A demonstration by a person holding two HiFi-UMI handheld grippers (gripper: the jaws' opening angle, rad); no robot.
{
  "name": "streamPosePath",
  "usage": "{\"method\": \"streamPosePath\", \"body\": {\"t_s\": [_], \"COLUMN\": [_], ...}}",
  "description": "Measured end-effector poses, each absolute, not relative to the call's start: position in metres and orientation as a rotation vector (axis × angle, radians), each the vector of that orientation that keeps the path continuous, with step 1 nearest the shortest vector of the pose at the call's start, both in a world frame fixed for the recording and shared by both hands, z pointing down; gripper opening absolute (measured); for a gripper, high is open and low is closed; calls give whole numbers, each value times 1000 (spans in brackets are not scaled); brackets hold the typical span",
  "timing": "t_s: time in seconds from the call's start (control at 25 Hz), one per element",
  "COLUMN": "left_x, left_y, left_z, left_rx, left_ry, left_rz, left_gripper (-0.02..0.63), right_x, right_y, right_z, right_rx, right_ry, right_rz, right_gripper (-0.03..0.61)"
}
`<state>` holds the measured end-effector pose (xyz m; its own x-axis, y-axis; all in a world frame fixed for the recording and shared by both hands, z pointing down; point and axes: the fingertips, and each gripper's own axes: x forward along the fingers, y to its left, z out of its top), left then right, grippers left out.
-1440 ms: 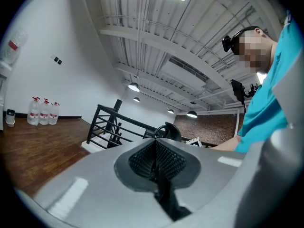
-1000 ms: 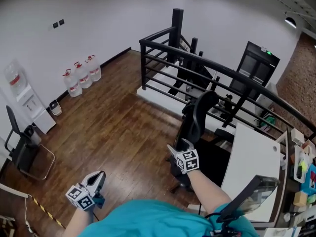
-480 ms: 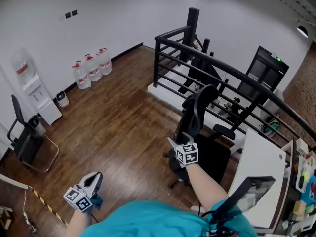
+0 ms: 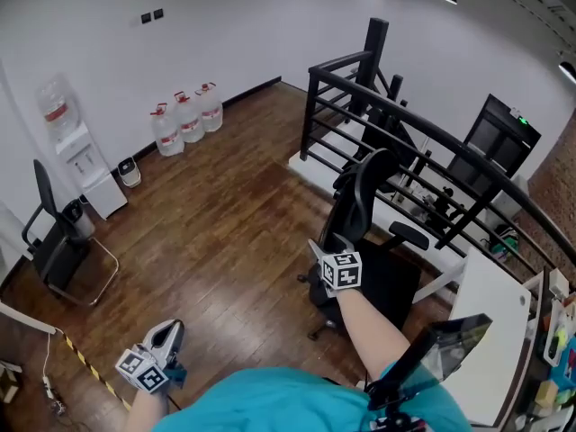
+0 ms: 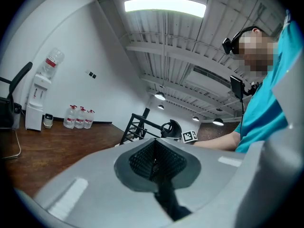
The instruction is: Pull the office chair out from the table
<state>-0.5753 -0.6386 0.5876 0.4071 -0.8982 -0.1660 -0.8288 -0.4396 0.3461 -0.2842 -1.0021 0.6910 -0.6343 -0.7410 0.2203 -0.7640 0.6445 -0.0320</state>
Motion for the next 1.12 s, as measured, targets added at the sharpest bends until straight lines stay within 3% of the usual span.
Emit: {"method": "streamPosePath", "body": {"t_s": [0.48, 0.96, 1.12], "left_x": [-634, -643, -634], "left_y": [-602, -581, -591], "left_z": [584, 592, 595], "left_rx": [2340, 2299, 2335], "left_ry": [-1677, -1745, -1684], "left_rz": [-522, -559, -582], "left_gripper": [20, 20, 20], "right_x": [-377, -444, -434], "right_y": [-1029, -1031, -1012], "right_z": [682, 691, 691], "right_rx": [1158, 995, 930], "right_ry": [-2689, -2660, -2678], "right_rz": [228, 218, 180], "right_gripper": [276, 301, 288]}}
